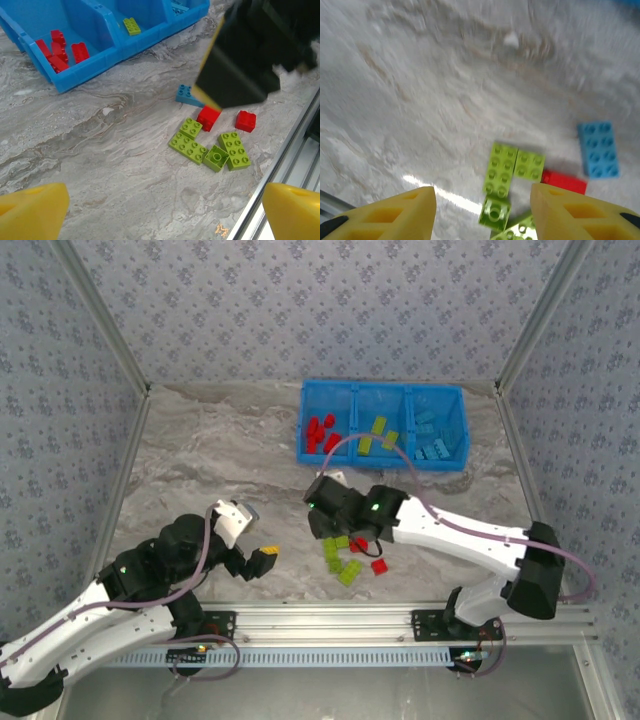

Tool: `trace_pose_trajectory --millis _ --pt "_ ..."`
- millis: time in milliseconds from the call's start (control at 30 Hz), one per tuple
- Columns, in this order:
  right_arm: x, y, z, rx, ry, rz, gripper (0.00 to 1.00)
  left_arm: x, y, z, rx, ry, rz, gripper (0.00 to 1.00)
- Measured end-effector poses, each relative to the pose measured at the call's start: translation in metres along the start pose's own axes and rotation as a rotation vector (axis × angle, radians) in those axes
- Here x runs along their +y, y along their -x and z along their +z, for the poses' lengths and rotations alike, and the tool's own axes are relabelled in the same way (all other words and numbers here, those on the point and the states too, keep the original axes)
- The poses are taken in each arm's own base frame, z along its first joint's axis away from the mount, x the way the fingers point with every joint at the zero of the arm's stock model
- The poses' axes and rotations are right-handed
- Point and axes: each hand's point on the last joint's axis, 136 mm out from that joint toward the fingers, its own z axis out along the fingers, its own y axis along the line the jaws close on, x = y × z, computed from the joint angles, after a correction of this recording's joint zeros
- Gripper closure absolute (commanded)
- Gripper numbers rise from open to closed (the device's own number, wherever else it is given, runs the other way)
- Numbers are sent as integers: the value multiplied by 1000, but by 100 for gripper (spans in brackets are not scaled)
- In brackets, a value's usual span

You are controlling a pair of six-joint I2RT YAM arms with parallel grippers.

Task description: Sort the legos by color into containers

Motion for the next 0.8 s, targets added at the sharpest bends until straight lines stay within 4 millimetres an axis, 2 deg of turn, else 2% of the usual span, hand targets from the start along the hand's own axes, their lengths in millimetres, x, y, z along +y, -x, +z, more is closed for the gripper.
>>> trace_pose_trajectory --millis 67,200,333,500,567,700,800 --pt "3 -19 11 59 -25 26 42 0 0 0 0 0 0 1" --pt "5 -51 26 151 -77 56 26 0 0 0 0 0 -4 1" --pt "-1 -80 45 235 -137 59 26 1 -6 0 0 0 -6 1" --pt "-13 -94 73 293 -217 66 27 1 -15 6 21 1 -11 1" --pt "-18 -97 84 308 -235 75 29 1 -19 8 32 -2 -10 1" --pt "-21 -102 98 323 -251 82 46 -3 -28 13 62 -27 -10 1" --pt "-20 -106 105 336 -259 76 54 -11 -31 14 81 -73 -9 1"
